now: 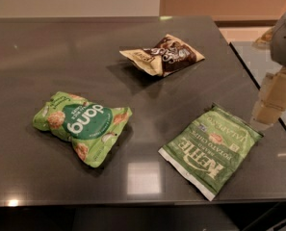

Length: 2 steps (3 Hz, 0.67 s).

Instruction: Move brown chip bag near green jalapeno chip bag

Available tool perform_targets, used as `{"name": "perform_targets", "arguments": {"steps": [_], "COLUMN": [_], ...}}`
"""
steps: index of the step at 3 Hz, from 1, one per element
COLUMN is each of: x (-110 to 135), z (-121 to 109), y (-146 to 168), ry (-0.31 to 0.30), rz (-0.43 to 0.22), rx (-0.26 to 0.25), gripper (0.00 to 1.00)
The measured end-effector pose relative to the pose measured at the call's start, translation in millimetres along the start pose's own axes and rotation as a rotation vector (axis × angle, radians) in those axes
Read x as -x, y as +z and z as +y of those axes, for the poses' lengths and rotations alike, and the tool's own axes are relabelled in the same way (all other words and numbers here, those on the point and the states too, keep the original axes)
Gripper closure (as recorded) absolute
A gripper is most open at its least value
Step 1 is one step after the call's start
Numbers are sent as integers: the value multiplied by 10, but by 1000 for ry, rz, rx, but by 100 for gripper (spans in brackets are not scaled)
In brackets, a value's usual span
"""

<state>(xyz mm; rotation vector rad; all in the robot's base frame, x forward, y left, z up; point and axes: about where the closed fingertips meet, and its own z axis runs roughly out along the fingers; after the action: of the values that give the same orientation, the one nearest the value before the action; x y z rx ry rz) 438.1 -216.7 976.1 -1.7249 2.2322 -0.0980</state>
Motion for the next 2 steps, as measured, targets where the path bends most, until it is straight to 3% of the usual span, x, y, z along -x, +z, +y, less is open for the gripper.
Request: {"name": "perform_targets", "arguments": {"steps": [2], "x": [41], "z": [-34], "y": [-8], "ry": [-13], "rz": [21], "rx": [-12], "gripper": [0]}}
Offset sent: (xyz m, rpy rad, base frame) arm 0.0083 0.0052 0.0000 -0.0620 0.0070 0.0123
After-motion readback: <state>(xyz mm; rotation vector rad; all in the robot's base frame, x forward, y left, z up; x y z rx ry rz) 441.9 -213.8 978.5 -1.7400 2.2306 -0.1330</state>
